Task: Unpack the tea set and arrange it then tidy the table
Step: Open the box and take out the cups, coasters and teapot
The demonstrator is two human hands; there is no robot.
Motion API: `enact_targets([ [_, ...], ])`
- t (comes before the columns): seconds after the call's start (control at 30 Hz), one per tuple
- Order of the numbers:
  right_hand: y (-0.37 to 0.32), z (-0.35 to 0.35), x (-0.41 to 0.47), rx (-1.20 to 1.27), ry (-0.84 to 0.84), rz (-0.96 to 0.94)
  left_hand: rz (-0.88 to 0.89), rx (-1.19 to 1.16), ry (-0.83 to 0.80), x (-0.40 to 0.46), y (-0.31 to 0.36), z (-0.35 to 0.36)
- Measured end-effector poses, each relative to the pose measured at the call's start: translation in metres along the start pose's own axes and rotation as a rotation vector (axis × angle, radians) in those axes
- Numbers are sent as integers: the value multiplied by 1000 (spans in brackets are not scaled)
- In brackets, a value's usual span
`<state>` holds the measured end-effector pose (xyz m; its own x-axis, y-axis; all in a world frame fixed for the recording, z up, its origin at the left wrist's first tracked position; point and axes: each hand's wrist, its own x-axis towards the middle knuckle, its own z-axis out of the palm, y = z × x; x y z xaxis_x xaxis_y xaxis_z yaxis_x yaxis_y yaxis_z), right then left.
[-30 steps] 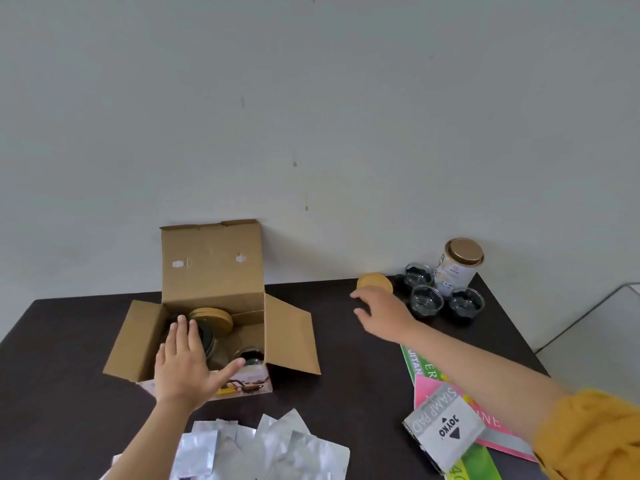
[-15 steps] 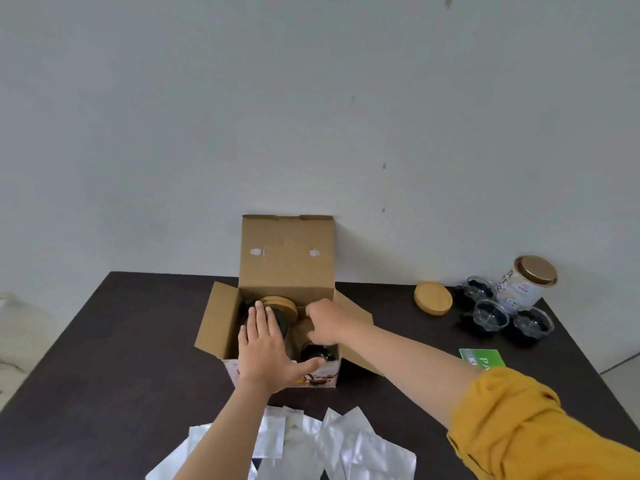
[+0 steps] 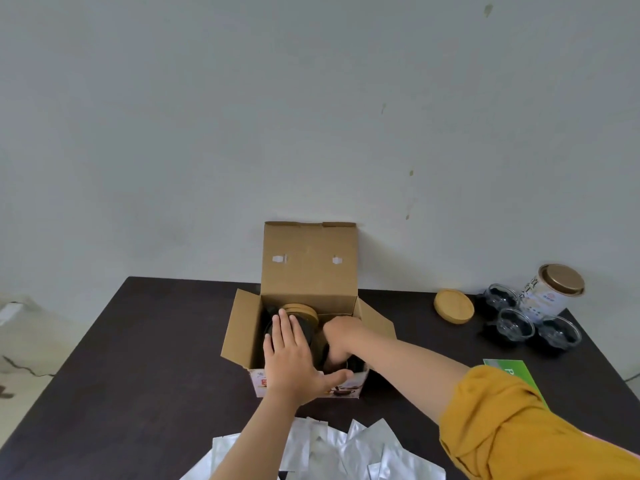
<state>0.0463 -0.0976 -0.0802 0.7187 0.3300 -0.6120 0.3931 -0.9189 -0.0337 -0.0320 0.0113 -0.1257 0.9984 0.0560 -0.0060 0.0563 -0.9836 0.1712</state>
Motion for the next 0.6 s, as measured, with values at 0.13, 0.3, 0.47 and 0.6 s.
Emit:
enact_targets([
  [0.13,10,-14,-10,134,138,-4,4,1,8,0,0,1],
  [0.3,28,-29,-26,302,424,-5,-13,-9,16,1,2,4],
  [0.47,66,-17,-56,677,578,54,-11,12,38,1,2,8],
  [0.6,112,7,-80,814,641,136,-18,65,54,0,3,9],
])
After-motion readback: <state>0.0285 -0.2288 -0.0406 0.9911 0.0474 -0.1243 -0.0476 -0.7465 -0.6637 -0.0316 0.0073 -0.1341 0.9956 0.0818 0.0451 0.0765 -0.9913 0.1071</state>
